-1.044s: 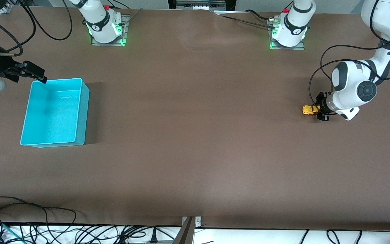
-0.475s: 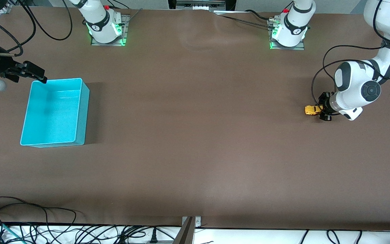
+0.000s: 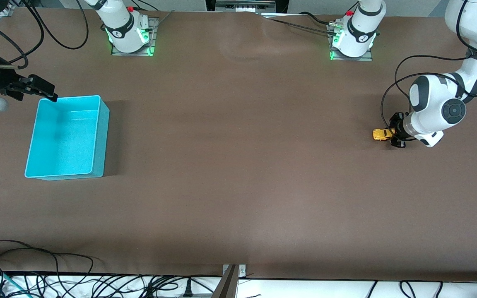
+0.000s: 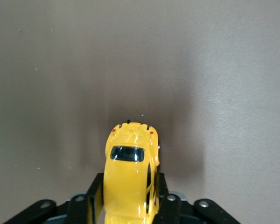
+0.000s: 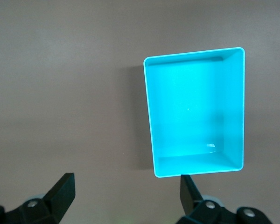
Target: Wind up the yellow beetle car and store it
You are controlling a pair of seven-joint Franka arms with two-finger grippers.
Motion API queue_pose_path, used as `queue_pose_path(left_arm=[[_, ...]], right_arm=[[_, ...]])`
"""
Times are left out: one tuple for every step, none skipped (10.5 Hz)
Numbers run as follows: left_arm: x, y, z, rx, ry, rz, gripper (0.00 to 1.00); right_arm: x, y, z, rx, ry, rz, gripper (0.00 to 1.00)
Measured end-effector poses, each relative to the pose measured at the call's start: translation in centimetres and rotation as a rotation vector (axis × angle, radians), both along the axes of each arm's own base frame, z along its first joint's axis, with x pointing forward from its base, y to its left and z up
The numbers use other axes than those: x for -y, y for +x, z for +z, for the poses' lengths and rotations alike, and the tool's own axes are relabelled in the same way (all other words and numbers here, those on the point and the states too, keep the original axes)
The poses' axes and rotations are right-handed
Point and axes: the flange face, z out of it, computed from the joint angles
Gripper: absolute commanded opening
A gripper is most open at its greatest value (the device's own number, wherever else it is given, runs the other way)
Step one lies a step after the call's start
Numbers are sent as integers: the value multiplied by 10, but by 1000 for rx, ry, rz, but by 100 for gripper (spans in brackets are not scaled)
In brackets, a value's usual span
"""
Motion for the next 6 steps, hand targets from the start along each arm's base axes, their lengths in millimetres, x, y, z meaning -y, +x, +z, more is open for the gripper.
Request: queue_pose_path(left_arm=[[-1, 0, -13, -6, -5, -1, 60], [-1, -1, -23, -14, -9, -1, 60], [-1, 0, -27, -19, -10, -3, 63], [-1, 0, -28, -19, -10, -4, 65], [0, -1, -30, -21, -11, -5, 69], [0, -1, -31, -22, -12, -6, 79]], right_arm=[[0, 0, 0, 0, 0, 0, 100], [0, 0, 0, 0, 0, 0, 100], [0, 0, 0, 0, 0, 0, 100], [0, 0, 0, 0, 0, 0, 100], [0, 0, 0, 0, 0, 0, 100], [0, 0, 0, 0, 0, 0, 100]])
